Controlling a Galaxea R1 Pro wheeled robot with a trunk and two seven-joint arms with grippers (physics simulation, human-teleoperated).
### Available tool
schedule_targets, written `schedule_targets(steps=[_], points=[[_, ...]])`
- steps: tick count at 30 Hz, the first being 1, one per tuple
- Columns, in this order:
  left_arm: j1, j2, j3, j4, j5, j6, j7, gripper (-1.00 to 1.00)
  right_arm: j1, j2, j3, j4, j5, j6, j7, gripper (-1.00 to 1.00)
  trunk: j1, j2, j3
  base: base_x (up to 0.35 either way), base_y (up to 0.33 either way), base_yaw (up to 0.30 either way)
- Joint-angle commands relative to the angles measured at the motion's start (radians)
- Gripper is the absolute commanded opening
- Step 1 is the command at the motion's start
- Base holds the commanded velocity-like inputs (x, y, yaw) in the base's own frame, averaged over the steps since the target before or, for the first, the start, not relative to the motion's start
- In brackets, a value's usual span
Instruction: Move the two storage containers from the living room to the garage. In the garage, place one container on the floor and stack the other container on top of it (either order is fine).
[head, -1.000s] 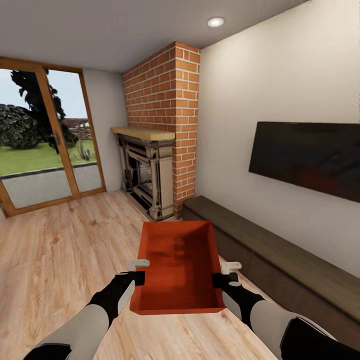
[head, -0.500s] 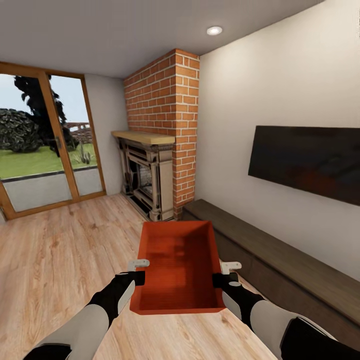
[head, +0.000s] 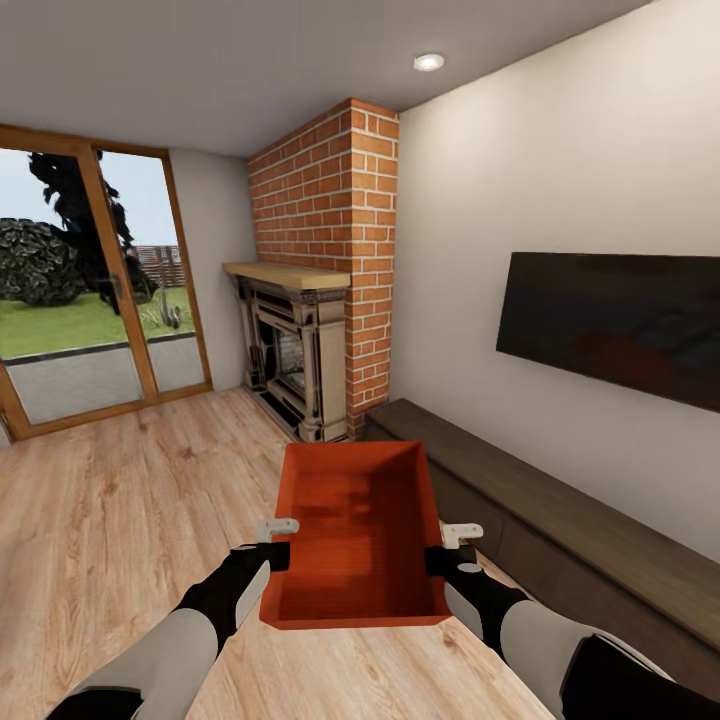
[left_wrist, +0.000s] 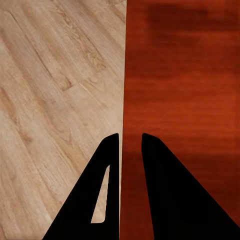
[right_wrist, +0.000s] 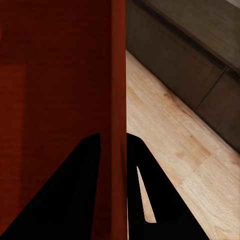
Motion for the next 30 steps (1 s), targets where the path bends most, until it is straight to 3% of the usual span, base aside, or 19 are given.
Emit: schedule_targets(steps=[1,30], points=[[0.0,0.001,0.008,0.001,-0.014,0.009,0.014,-1.0,-0.001,-0.021,0.024,0.0,0.007,-0.017,-0.032,-1.0,0.0,-0.001,0.0,0.0,0.0,0.0],[0.0,0.001,0.008,0.003,-0.015,0.009,0.016,-1.0,-0.001,-0.021,0.024,0.0,0.007,-0.017,-0.032,-1.0,0.0,-0.001,0.0,0.0,0.0,0.0]])
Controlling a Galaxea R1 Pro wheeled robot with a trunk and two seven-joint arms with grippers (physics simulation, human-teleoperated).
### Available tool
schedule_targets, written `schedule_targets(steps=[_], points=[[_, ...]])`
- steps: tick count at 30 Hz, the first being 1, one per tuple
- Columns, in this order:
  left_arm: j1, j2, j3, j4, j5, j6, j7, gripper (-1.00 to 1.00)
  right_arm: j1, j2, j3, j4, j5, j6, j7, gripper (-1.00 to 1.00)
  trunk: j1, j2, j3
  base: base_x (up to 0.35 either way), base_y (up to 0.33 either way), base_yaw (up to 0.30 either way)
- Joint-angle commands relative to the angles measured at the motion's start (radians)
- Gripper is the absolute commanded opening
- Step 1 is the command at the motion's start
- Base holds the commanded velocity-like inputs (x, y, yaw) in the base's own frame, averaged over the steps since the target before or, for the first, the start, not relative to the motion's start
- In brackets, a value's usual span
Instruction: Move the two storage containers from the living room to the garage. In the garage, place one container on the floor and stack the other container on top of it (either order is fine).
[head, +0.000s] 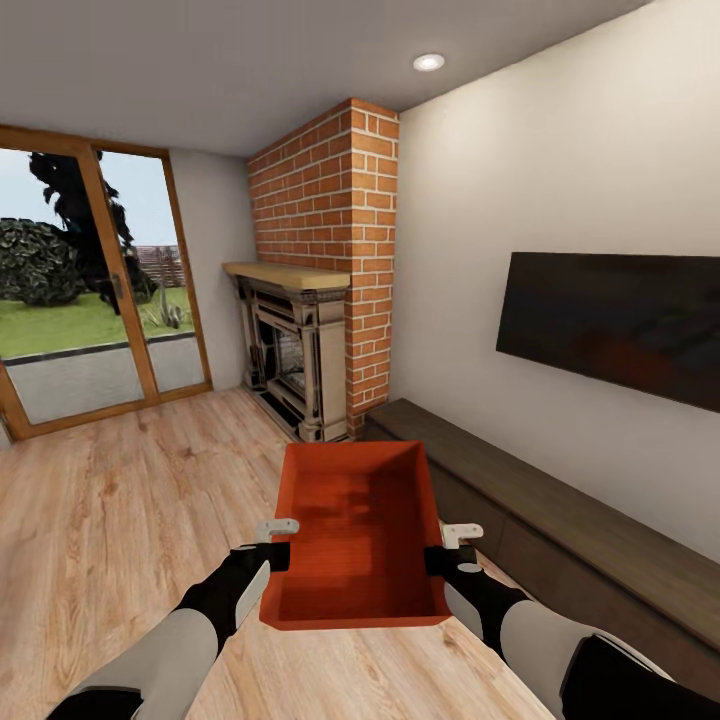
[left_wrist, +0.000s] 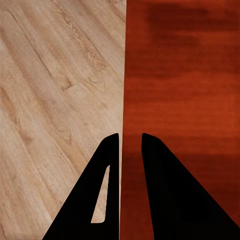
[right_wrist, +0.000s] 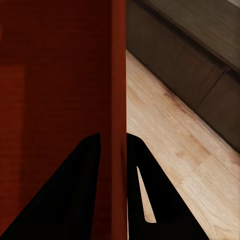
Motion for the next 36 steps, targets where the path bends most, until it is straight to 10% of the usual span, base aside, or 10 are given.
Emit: schedule_targets(steps=[1,36], points=[[0.0,0.001,0.007,0.001,-0.013,0.009,0.017,-1.0,-0.001,-0.021,0.024,0.0,0.007,-0.019,-0.031,-1.0,0.0,-0.001,0.0,0.0,0.0,0.0],[0.0,0.001,0.008,0.0,-0.013,0.008,0.017,-1.0,-0.001,-0.022,0.024,0.003,0.004,-0.02,-0.031,-1.0,0.0,-0.001,-0.001,0.0,0.0,0.0]])
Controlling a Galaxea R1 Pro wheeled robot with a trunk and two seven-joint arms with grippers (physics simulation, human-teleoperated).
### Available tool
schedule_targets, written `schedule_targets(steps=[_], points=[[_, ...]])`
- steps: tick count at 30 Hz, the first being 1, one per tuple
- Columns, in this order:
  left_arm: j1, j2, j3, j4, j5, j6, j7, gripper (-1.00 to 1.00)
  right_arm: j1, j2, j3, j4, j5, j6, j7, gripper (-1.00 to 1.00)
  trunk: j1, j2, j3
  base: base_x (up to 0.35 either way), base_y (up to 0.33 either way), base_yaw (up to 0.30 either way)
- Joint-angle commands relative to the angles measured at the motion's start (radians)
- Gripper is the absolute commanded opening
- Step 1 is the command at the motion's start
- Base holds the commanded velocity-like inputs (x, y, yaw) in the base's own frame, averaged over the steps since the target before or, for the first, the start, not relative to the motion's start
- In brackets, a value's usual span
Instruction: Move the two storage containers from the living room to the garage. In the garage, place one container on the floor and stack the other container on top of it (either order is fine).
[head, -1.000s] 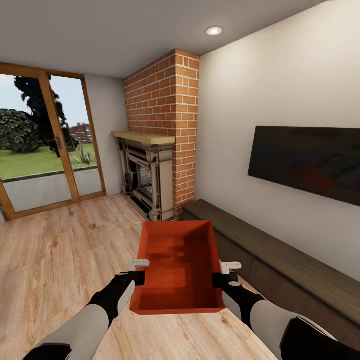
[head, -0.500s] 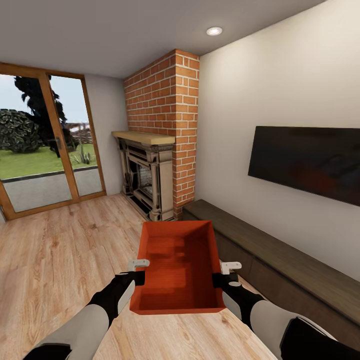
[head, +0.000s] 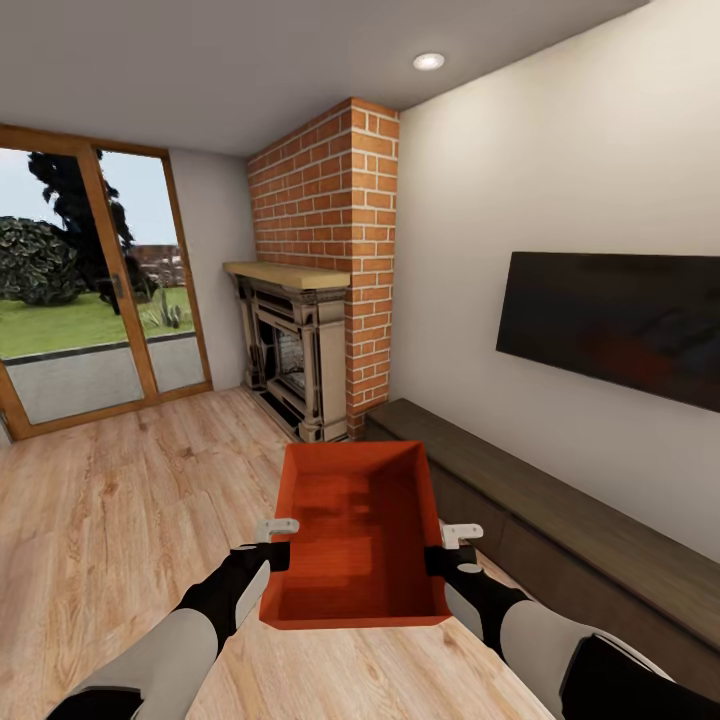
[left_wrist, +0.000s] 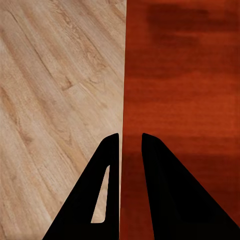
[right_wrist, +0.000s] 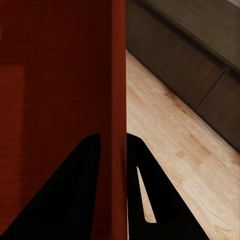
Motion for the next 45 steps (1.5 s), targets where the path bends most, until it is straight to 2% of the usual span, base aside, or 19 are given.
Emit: schedule_targets(steps=[1,17,28,45], points=[[0.0,0.001,0.01,0.001,-0.014,0.009,0.016,-1.0,-0.001,-0.022,0.023,0.0,0.008,-0.015,-0.032,-1.0,0.0,-0.001,-0.001,0.0,0.0,0.0],[0.0,0.001,0.01,0.001,-0.014,0.009,0.016,-1.0,-0.001,-0.022,0.023,0.0,0.009,-0.013,-0.032,-1.0,0.0,-0.001,-0.026,0.0,0.0,0.0],[0.0,0.001,0.01,0.001,-0.014,0.009,0.016,-1.0,-0.001,-0.022,0.023,0.0,0.009,-0.013,-0.033,-1.0,0.0,-0.001,-0.028,0.0,0.0,0.009],[0.0,0.001,0.01,0.001,-0.014,0.009,0.016,-1.0,-0.001,-0.022,0.023,0.0,0.009,-0.013,-0.033,-1.0,0.0,-0.001,-0.028,0.0,0.0,0.225]])
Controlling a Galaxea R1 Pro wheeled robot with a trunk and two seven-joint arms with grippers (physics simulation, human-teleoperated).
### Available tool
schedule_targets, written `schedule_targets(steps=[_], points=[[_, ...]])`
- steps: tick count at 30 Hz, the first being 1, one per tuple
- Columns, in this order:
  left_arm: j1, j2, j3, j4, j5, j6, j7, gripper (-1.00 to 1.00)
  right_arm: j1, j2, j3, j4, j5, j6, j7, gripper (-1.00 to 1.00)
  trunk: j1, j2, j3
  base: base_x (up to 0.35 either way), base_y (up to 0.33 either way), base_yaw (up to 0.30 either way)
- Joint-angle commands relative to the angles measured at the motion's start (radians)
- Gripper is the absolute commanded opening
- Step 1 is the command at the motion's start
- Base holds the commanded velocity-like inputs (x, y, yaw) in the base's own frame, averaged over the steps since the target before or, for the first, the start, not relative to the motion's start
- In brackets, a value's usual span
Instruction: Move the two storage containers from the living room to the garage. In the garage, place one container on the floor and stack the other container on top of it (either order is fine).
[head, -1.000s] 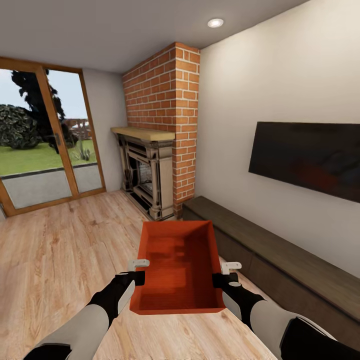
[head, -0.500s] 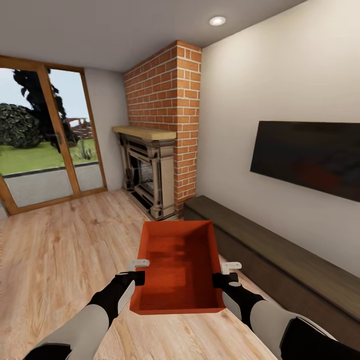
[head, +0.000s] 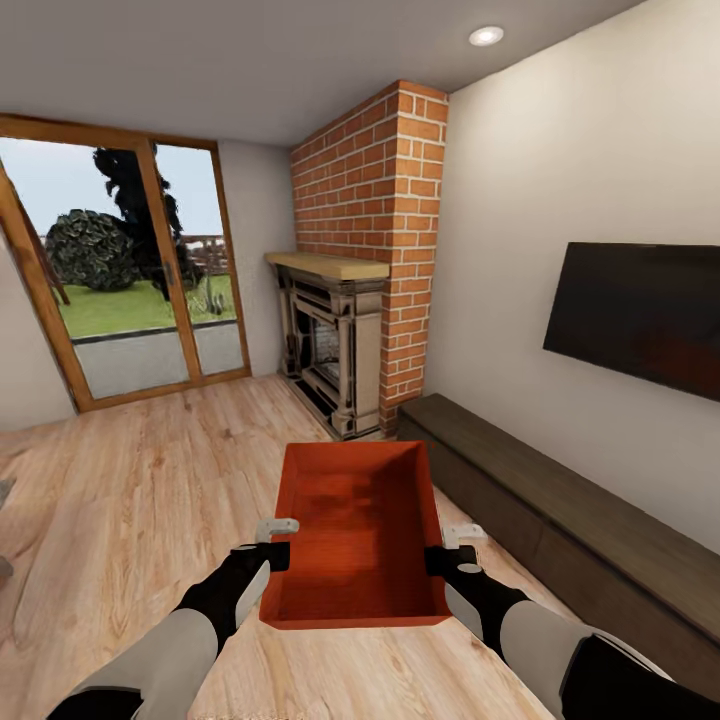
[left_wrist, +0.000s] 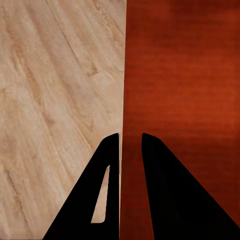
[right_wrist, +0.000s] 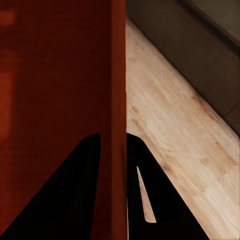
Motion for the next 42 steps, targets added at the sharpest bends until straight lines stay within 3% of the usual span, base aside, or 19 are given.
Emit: schedule_targets(steps=[1,42], points=[[0.0,0.001,0.01,0.002,-0.014,0.009,0.016,-1.0,0.0,-0.022,0.024,-0.001,0.008,-0.012,-0.034,-1.0,0.0,-0.001,0.0,0.0,0.0,0.248],[0.0,0.001,0.01,0.002,-0.014,0.009,0.016,-1.0,0.0,-0.022,0.024,-0.001,0.009,-0.012,-0.035,-1.0,0.0,-0.001,0.0,0.0,0.0,0.247]])
